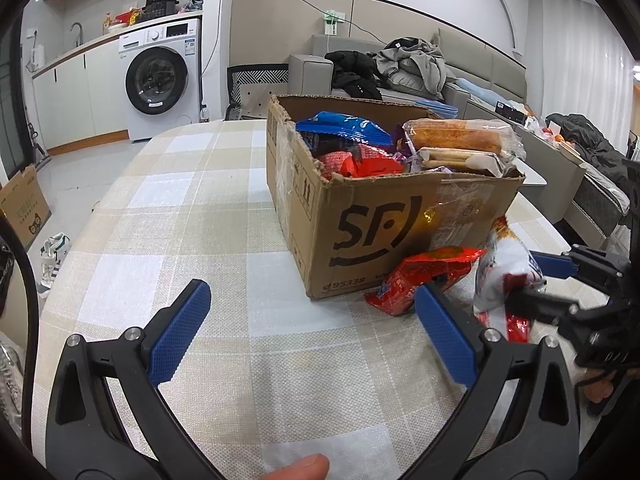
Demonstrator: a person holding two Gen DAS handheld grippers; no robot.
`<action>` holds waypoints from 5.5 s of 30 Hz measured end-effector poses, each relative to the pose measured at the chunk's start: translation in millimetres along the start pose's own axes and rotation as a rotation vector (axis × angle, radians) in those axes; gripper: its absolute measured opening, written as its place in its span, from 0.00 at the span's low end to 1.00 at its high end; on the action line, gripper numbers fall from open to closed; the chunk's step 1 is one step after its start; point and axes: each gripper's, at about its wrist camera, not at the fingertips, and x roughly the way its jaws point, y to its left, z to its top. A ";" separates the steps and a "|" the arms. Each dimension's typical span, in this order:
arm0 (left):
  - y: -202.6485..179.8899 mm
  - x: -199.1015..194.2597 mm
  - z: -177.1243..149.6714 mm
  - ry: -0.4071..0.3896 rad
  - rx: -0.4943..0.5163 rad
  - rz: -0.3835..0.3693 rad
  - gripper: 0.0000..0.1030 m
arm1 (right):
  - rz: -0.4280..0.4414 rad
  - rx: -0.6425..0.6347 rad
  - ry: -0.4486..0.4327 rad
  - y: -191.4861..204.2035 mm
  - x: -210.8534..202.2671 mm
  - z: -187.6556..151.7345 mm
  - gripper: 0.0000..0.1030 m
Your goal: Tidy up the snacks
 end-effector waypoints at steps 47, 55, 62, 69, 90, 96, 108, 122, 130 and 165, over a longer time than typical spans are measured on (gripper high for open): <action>-90.0 62.3 14.0 0.181 0.101 -0.171 0.51 | -0.087 0.046 0.060 -43.5 4.6 3.2 0.58; -102.6 62.8 16.2 0.155 0.129 -0.157 0.36 | -0.085 0.043 0.035 -37.8 -1.0 4.4 0.58; -95.9 44.1 16.7 0.115 0.124 -0.167 0.36 | -0.076 0.048 -0.034 -34.6 -19.6 11.1 0.58; -87.8 15.6 18.8 0.066 0.129 -0.177 0.36 | -0.064 0.046 -0.114 -26.9 -41.6 26.0 0.58; -69.5 -83.8 65.9 -0.102 0.105 -0.180 0.36 | -0.045 0.020 -0.246 -6.8 -76.0 74.8 0.58; -56.1 -100.9 84.4 -0.132 0.089 -0.154 0.37 | -0.038 0.022 -0.267 -4.1 -69.8 94.4 0.58; -45.3 -89.1 117.8 -0.132 0.073 -0.102 0.37 | -0.027 0.056 -0.262 -8.6 -41.8 127.2 0.58; -37.6 -26.7 140.9 -0.070 0.043 -0.074 0.37 | -0.040 0.058 -0.200 -19.4 -1.7 153.5 0.59; -35.5 2.2 146.4 -0.058 0.056 -0.063 0.37 | -0.062 0.042 -0.152 -21.2 28.5 159.6 0.59; -41.8 19.3 125.7 -0.021 0.129 -0.088 0.78 | -0.039 -0.042 -0.121 -38.2 15.5 137.1 0.99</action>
